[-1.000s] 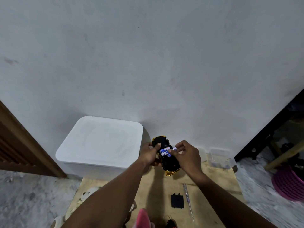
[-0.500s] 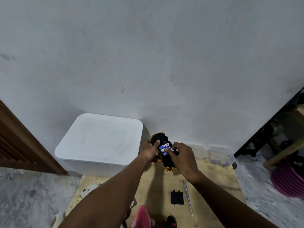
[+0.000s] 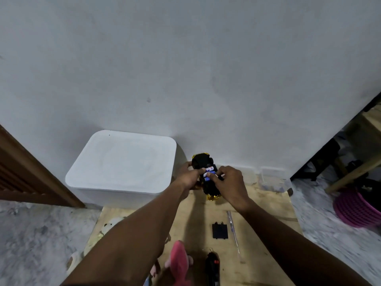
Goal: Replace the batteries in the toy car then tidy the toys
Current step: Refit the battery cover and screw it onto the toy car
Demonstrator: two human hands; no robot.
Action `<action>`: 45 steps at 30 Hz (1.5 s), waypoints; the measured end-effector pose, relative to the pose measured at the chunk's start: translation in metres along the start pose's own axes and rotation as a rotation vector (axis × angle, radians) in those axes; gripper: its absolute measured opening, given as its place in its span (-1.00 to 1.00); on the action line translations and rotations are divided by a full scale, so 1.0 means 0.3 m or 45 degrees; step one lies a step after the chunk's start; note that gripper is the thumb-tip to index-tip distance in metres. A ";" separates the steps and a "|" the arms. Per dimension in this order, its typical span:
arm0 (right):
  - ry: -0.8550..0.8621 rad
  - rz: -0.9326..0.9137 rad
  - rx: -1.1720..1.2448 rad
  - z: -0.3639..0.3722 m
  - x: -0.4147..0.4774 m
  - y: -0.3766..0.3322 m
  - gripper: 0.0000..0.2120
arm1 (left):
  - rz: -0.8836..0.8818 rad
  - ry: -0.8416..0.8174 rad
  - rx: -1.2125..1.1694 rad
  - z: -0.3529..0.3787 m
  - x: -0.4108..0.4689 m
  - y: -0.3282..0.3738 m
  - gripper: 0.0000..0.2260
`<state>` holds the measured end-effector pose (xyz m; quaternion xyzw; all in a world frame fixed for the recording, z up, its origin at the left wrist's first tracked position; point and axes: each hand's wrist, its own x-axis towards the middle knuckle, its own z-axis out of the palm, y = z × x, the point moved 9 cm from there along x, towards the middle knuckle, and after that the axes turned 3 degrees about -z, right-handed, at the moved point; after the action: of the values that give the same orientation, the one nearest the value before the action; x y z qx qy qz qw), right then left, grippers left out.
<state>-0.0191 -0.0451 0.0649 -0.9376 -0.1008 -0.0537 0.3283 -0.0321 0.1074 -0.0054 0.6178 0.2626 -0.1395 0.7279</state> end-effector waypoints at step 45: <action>-0.733 -0.028 -0.038 0.305 -0.141 0.455 -0.86 | -0.076 -0.053 -0.017 -0.057 0.020 -0.103 -0.64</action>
<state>-0.0264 -0.0986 -0.0958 -0.9178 -0.1994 0.2097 0.2718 -0.0471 0.1187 -0.0360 0.6017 0.2665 -0.1722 0.7330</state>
